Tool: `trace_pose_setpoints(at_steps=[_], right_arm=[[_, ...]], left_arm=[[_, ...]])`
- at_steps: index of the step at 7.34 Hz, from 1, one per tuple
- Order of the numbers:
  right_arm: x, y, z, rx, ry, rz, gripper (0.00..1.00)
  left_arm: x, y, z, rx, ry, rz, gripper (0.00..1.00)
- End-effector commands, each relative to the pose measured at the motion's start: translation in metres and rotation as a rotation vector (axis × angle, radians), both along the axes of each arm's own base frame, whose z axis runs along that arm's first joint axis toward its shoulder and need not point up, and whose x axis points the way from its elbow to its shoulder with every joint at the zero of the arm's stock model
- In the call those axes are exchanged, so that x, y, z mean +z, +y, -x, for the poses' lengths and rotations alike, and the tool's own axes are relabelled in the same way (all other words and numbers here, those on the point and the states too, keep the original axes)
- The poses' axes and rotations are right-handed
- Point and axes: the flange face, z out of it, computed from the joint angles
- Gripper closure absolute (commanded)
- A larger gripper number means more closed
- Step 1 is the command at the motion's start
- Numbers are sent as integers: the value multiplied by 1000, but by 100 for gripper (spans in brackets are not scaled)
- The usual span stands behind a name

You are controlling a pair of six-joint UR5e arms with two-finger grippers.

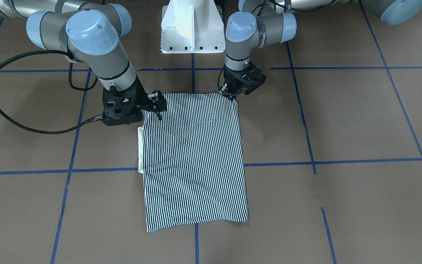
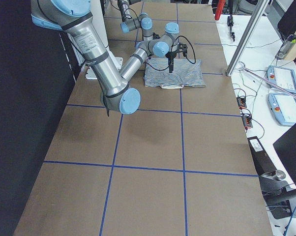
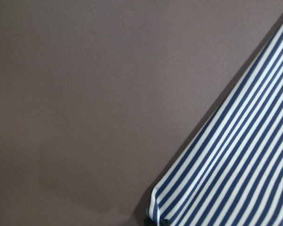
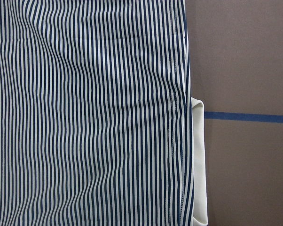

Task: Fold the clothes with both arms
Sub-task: 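Move the right gripper down to the near edge beside the left gripper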

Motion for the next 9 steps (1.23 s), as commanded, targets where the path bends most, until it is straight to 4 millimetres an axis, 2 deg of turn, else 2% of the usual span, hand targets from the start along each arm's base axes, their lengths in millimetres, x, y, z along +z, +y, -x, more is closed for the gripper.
trace_pose_setpoints(at_steps=[1, 2, 3, 4, 5, 6, 7, 9], right_arm=[[1, 17, 12, 105, -24, 173, 0], [-7, 41, 28, 166, -46, 288, 0], [-8, 62, 47, 249, -46, 412, 0], [-5, 89, 74, 355, -60, 468, 0], [6, 115, 100, 466, -58, 557, 0], [14, 134, 113, 511, -51, 576, 0], [22, 147, 127, 556, -28, 579, 0], [46, 154, 144, 559, 29, 583, 0]], left_arm=[[-9, -2, 13, 92, 8, -114, 100], [-15, -8, 24, 149, 11, -195, 100], [-8, -9, 27, 159, 0, -205, 100], [-8, -7, 28, 163, 1, -208, 100], [-9, -7, 28, 163, 6, -209, 100], [-9, -7, 28, 164, 5, -210, 100], [-10, -7, 28, 165, 7, -212, 100], [-11, -7, 28, 165, 9, -214, 100]])
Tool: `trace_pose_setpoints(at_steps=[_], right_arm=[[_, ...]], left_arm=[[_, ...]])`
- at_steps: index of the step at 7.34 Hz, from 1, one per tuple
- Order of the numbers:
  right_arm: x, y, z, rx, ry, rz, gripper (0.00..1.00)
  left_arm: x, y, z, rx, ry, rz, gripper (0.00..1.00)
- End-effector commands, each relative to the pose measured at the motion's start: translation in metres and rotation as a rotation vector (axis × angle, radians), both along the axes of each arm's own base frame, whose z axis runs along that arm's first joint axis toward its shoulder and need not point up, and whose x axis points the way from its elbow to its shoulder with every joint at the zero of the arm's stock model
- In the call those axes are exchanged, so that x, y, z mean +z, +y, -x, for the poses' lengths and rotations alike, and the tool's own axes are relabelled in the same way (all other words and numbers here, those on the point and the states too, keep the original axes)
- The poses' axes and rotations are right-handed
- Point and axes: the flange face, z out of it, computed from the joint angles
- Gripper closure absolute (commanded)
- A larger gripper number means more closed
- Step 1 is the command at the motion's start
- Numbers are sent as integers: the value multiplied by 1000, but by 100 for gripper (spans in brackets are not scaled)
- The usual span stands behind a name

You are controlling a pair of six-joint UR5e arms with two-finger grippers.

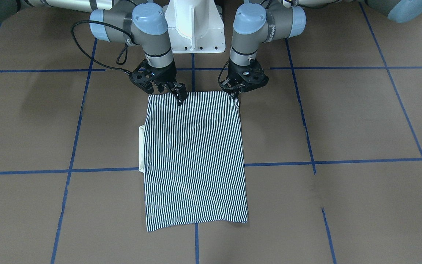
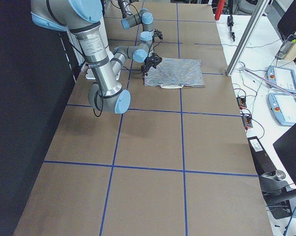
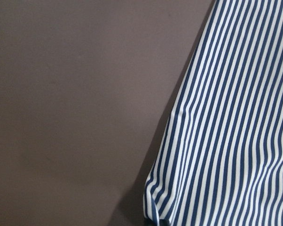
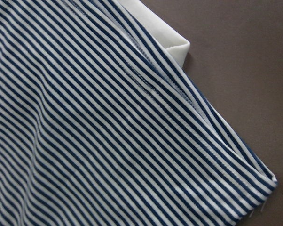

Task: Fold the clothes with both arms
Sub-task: 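Hold both grippers at the shirt's near edge, pressing it flat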

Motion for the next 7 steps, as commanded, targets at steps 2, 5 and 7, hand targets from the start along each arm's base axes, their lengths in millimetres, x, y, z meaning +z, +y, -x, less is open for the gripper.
trace_pose_setpoints(at_steps=[2, 5, 7], right_arm=[[31, 5, 21, 1, 64, 28, 0], [26, 6, 22, -1, 94, 40, 0], [30, 7, 23, 1, 102, 44, 26]], left_arm=[[-4, 0, 0, -1, 8, -5, 100], [-4, 0, 0, -2, 8, -6, 100], [-4, -1, 0, -3, 7, -7, 100]])
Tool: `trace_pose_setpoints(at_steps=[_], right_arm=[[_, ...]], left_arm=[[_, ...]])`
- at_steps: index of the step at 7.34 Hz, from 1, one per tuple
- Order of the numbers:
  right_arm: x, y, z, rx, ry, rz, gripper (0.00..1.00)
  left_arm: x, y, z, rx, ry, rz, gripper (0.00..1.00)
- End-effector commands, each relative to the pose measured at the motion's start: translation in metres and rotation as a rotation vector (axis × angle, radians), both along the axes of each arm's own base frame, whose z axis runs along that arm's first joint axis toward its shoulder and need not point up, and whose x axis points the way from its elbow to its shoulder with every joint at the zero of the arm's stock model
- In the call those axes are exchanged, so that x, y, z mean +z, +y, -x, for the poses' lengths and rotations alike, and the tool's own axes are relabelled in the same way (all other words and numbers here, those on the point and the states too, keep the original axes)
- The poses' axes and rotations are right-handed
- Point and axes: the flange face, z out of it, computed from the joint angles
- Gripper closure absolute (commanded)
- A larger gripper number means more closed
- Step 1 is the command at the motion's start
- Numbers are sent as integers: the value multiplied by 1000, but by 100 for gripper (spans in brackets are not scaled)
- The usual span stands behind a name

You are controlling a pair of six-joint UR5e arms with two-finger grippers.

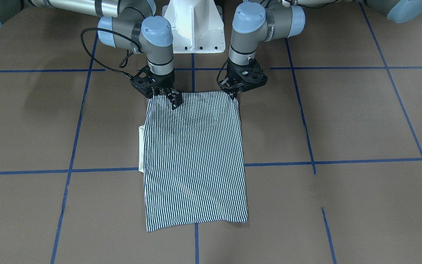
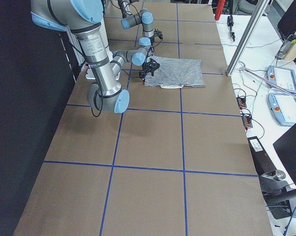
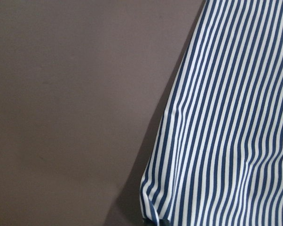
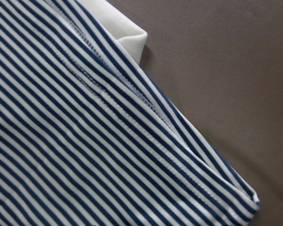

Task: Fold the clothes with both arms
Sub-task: 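Hold both grippers at the shirt's near edge, pressing it flat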

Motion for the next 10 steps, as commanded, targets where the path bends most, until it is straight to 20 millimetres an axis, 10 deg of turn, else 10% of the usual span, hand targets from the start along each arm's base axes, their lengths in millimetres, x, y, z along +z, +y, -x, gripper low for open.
trace_pose_setpoints(at_steps=[1, 5, 10], right_arm=[[1, 1, 1, 2, 5, 4, 37], [1, 4, 4, -3, 7, 5, 100], [-8, 3, 4, 19, 5, 10, 100]], left_arm=[[-1, 0, 0, 0, 3, -2, 100], [-2, 1, -1, 1, 4, -2, 100], [-7, 1, -2, 5, 14, -9, 100]])
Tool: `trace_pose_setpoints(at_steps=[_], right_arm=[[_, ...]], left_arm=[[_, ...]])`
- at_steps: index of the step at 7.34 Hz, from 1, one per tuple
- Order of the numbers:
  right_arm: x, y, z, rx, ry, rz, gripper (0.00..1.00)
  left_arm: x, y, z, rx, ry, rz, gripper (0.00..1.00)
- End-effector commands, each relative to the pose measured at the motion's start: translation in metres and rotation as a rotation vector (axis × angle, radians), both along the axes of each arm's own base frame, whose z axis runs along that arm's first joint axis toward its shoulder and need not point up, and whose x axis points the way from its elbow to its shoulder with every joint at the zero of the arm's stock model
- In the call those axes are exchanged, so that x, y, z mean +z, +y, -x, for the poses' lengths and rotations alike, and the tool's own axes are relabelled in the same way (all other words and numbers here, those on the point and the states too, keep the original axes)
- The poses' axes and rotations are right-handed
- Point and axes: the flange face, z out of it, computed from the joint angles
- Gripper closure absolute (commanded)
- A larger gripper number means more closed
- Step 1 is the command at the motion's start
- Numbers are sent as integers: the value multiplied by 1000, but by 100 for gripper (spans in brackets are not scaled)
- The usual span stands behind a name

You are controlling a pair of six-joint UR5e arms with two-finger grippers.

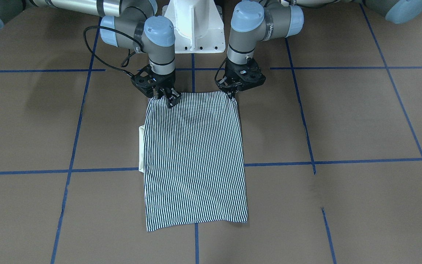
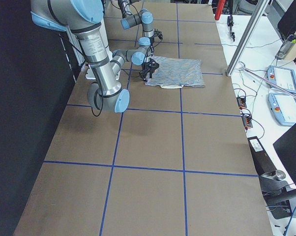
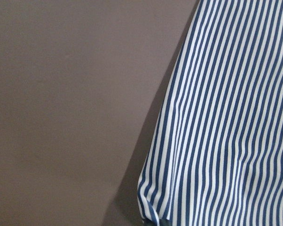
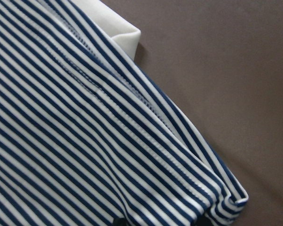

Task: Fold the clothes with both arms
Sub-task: 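Hold both grippers at the shirt's near edge, pressing it flat, then push the folded shirt's near edge farther from the robot with both grippers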

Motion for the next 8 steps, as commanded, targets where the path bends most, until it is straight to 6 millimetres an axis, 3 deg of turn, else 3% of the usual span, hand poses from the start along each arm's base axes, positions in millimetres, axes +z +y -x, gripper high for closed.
trace_pose_setpoints(at_steps=[1, 5, 8], right_arm=[[-7, -1, -1, 0, -10, -5, 100], [-8, -3, -2, 2, -12, -7, 100], [-22, -1, -12, -5, -50, -15, 100]], left_arm=[[0, -1, 0, 0, 0, -1, 100], [-2, -1, 0, 0, 15, -8, 100], [-32, 14, 23, 10, 82, -31, 100]])
